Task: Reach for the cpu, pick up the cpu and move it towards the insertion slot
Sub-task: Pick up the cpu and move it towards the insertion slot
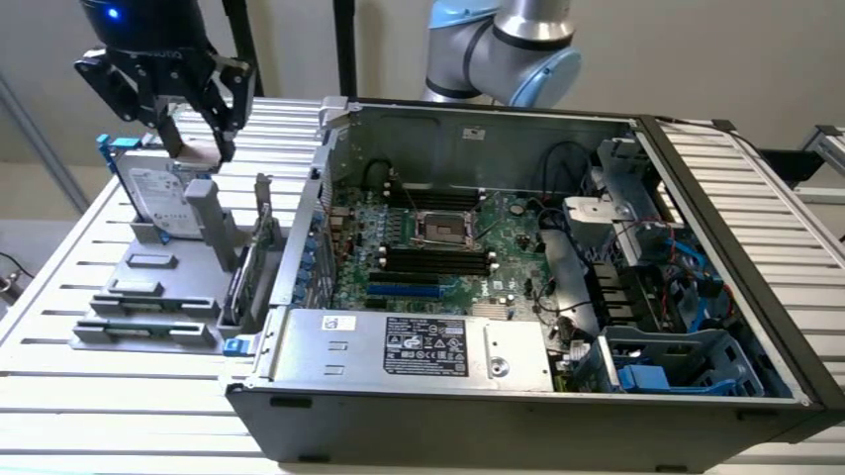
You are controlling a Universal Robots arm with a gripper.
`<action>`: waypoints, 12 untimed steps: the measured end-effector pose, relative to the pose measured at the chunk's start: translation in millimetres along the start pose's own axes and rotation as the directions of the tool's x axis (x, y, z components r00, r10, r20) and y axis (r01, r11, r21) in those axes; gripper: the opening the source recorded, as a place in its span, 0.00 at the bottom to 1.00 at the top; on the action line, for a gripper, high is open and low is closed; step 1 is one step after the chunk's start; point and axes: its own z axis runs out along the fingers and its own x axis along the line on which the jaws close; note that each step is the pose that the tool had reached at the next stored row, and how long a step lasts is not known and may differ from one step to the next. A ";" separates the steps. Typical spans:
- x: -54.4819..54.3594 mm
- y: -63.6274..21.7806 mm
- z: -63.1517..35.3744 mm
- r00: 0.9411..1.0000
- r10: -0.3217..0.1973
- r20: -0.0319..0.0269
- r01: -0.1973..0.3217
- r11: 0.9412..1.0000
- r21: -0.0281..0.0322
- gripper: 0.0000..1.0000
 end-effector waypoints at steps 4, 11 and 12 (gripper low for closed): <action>-18.3 0.8 -6.3 1.000 0.000 -0.001 0.000 1.000 -0.006 0.54; -49.8 1.8 -13.3 1.000 0.000 -0.002 0.000 1.000 -0.018 0.54; -54.6 1.9 -13.7 1.000 0.000 -0.002 0.000 1.000 -0.020 0.54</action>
